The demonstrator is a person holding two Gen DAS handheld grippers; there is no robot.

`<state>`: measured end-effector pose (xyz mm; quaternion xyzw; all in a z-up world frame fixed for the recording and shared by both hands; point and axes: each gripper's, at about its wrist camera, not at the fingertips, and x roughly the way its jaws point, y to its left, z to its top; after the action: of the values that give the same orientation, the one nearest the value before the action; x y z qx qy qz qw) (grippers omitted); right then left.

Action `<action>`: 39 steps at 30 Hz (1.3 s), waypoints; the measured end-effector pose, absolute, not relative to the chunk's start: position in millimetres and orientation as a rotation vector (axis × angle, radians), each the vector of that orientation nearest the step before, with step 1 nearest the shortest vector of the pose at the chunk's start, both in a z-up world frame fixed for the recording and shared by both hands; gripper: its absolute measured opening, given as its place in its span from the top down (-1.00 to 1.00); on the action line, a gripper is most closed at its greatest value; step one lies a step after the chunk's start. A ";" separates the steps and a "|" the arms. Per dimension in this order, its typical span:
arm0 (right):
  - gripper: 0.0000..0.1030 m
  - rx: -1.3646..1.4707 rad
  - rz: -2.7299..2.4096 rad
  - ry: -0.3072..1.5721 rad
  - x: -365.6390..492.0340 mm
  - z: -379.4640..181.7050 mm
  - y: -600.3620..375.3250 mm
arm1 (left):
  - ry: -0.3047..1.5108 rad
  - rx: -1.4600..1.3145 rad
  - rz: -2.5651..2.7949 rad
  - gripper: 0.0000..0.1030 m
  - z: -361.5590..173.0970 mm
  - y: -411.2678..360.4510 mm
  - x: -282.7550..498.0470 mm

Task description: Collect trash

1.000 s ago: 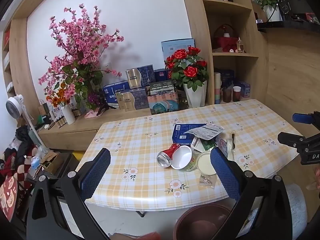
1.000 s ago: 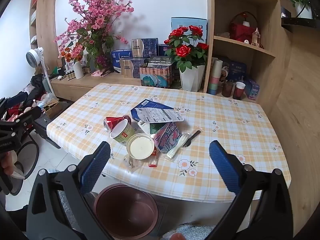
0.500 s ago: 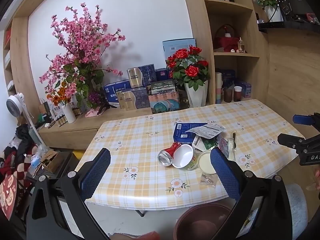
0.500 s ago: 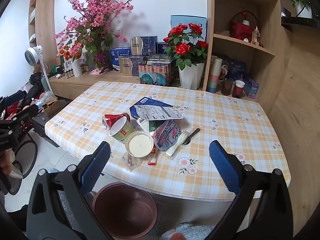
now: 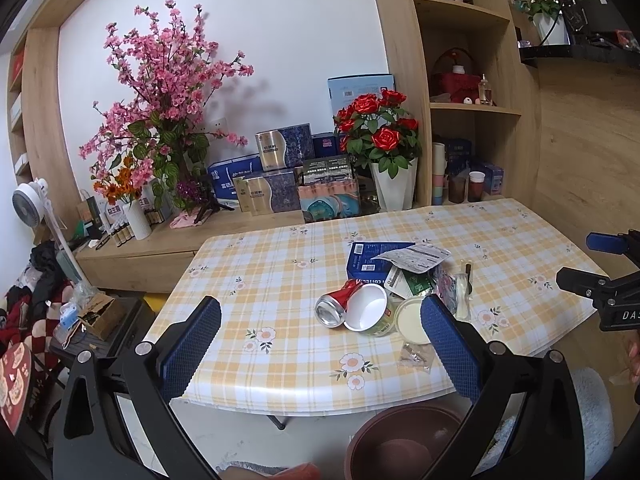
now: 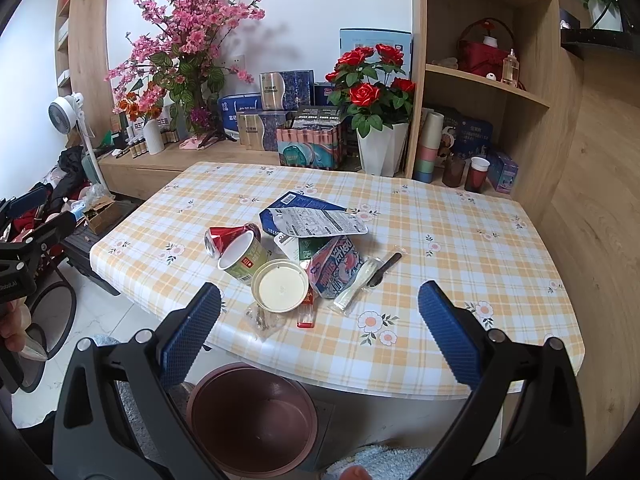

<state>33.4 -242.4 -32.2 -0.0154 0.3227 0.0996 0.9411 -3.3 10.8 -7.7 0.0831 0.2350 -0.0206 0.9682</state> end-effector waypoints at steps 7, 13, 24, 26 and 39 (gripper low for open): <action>-0.89 -0.028 0.203 0.660 33.2 -34.2 -242.7 | 0.474 0.166 -0.041 -0.91 -8.9 13.2 -4.3; -0.89 -0.029 0.203 0.659 33.4 -34.6 -242.4 | 0.476 0.160 -0.037 -0.91 -11.0 15.0 -4.4; -0.89 -0.028 0.203 0.662 32.9 -36.3 -242.2 | 0.476 0.160 -0.037 -0.91 -11.5 14.8 -4.3; -0.89 -0.027 0.204 0.662 32.7 -36.9 -242.0 | 0.476 0.159 -0.037 -0.91 -12.0 15.2 -4.6; -0.89 -0.026 0.204 0.664 33.9 -36.0 -242.7 | 0.476 0.160 -0.036 -0.91 -11.3 14.5 -4.1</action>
<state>33.9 -242.7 -36.0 -0.0129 0.3252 0.0997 0.9403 -4.1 14.5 -11.3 0.0794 0.2357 -0.0177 0.9684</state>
